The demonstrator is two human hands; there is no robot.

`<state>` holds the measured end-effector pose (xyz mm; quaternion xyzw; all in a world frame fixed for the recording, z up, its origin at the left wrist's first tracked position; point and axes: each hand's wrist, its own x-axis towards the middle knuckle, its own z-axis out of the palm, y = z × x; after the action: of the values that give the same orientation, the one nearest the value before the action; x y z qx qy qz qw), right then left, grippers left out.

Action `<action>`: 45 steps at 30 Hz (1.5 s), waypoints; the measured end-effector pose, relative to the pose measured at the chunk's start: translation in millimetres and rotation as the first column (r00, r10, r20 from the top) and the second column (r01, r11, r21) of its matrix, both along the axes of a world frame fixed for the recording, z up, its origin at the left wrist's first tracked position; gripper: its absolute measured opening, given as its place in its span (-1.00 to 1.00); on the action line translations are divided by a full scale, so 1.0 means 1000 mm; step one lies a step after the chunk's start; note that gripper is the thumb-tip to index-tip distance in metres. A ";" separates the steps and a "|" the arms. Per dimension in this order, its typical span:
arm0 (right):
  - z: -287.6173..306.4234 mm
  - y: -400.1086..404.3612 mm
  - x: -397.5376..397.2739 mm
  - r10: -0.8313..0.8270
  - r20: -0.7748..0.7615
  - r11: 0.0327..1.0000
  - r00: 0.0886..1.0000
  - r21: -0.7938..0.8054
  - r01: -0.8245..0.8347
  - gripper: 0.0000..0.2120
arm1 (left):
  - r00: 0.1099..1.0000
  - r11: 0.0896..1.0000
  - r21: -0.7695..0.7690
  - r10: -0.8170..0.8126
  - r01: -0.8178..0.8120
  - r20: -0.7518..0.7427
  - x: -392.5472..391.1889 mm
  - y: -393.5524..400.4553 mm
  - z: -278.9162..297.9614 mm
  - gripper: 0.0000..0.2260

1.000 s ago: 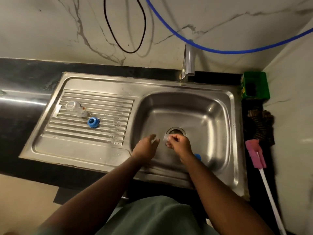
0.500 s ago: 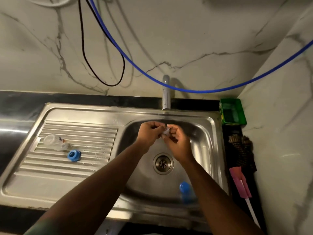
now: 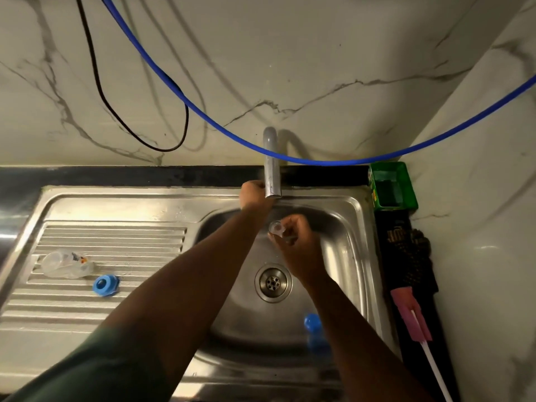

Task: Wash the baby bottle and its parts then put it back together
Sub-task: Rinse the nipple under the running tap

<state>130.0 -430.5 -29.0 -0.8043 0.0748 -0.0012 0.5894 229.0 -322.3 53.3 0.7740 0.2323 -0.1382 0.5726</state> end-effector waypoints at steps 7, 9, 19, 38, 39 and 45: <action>0.014 0.003 0.003 0.037 0.068 0.999 0.997 0.009 -0.038 -0.84 | 0.998 0.998 -0.023 -0.057 0.056 -0.030 0.002 0.006 0.001 -0.71; 0.018 0.005 0.003 0.060 0.103 0.998 0.993 0.008 -0.061 -0.85 | 0.996 0.997 -0.003 -0.081 0.081 -0.039 0.003 0.007 0.002 -0.72; 0.013 0.006 0.014 0.022 0.174 0.954 0.984 -0.298 0.031 -0.70 | 0.950 0.864 -0.480 -0.259 0.148 -0.173 -0.035 0.032 -0.019 -0.55; 0.041 0.017 0.027 0.114 -0.113 0.993 0.987 0.042 -0.110 -0.62 | 0.990 0.882 -0.466 0.117 -0.070 0.073 -0.065 0.033 -0.027 -0.79; 0.042 0.013 0.025 0.157 -0.081 0.986 0.984 -0.039 -0.161 -0.59 | 0.992 0.921 -0.388 0.078 -0.032 0.102 -0.063 0.034 -0.027 -0.79; 0.051 -0.008 0.031 0.231 -0.065 0.971 0.971 -0.050 -0.234 -0.66 | 0.987 0.948 -0.310 -0.031 0.079 0.156 -0.058 0.035 -0.024 -0.73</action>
<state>160.7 -438.4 21.7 -0.8238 -0.0028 0.0895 0.5598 170.8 -286.9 28.9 0.6870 0.1421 -0.1310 0.7005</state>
